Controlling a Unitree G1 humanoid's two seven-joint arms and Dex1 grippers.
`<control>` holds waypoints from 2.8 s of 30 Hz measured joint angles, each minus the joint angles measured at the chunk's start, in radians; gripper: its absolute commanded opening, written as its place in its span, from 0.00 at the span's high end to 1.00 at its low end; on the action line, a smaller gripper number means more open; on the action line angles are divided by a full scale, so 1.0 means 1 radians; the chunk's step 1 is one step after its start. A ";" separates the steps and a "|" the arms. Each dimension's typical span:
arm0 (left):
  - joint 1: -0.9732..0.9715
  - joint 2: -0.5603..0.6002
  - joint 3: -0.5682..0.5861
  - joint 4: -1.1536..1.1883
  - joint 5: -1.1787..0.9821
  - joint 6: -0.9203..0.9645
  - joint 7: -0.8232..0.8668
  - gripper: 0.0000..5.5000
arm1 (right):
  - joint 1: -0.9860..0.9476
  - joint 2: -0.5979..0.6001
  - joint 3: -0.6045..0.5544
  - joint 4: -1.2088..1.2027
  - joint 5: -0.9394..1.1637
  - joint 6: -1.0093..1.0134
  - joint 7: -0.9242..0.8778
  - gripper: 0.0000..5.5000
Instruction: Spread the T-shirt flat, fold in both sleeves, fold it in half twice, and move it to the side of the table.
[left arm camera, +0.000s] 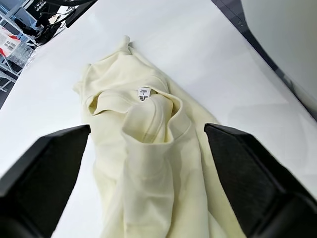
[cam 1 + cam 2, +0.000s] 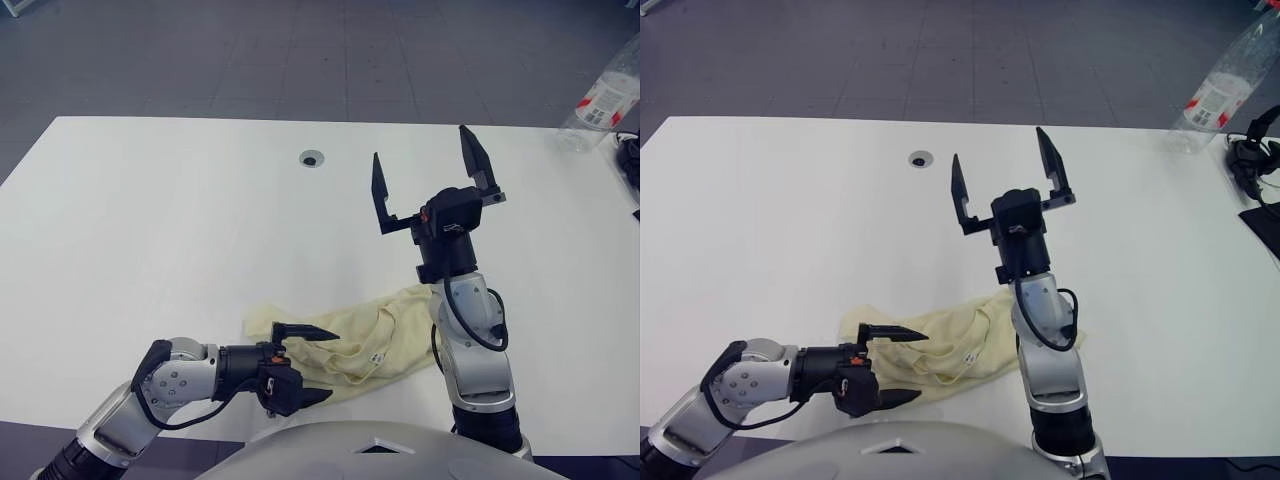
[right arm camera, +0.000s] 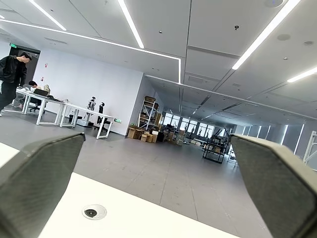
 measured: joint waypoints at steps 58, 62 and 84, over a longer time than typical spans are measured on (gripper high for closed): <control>0.080 0.105 -0.084 -0.096 0.070 0.208 -0.046 1.00 | -0.119 -0.829 -0.237 0.198 0.520 0.268 1.128 0.02; 0.032 0.089 -0.137 -0.046 0.076 0.214 -0.074 1.00 | -0.137 -0.873 -0.136 0.220 0.449 0.215 1.188 0.02; -0.156 0.029 -0.289 0.049 0.035 0.219 -0.146 1.00 | -0.308 -0.800 0.147 0.442 0.417 0.322 1.371 0.31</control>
